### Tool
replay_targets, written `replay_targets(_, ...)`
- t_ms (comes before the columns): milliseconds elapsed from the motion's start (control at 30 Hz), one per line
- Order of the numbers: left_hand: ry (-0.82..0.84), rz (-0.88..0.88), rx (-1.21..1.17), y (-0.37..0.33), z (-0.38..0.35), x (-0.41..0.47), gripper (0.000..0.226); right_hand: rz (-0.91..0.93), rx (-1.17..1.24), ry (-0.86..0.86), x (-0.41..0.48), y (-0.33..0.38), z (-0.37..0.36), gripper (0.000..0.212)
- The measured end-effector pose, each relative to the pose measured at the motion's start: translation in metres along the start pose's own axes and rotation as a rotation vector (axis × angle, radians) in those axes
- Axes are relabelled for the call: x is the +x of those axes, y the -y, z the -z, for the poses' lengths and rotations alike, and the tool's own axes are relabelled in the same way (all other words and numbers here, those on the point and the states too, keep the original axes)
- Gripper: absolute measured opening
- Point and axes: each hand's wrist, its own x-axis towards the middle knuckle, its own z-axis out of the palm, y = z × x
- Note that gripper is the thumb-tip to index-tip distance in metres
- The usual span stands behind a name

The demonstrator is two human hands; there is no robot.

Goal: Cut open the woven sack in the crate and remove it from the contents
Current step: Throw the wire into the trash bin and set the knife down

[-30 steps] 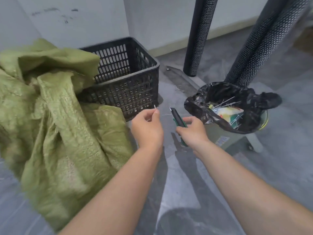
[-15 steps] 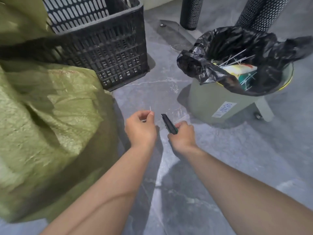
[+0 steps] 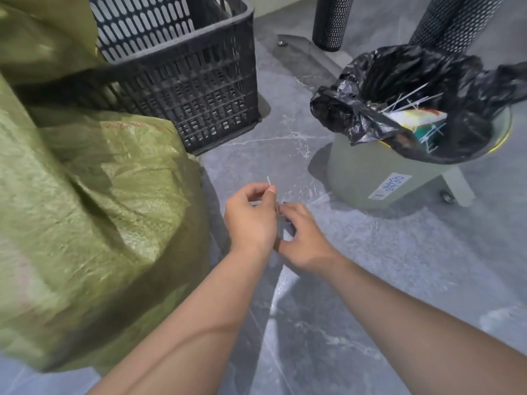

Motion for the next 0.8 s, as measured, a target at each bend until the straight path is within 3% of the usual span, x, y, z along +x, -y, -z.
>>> replay_targets(67,0.012,-0.027,-0.054,-0.021,0.003,0.000,0.013,0.059,0.093,-0.021,0.001,0.019,0.002,0.030)
replay_targets(133,0.012,-0.074,-0.102,-0.045,0.008,0.000,0.011,0.102,0.115,-0.138,0.006,0.039,0.009,0.035)
replay_targets(233,0.000,-0.164,-0.154,-0.082,0.018,-0.001,0.008,0.123,0.120,-0.262,0.013,0.070,0.022,0.024)
replay_targets(500,0.002,-0.263,-0.252,-0.158,0.044,0.002,0.019,0.198,0.110,-0.454,0.022,0.162,0.067,0.024)
replay_targets(600,0.023,-0.188,-0.272,-0.181,0.054,0.002,0.031,0.105,0.100,-0.613,0.032,0.180,0.099,0.029)
replay_targets(667,0.042,-0.142,-0.320,-0.192,0.059,0.002,0.027,0.004,0.114,-0.751,0.037,0.184,0.120,0.039)
replay_targets(800,0.065,-0.145,-0.325,-0.205,0.070,-0.001,0.018,-0.317,-0.014,-0.927,0.030,0.180,0.166,0.027)
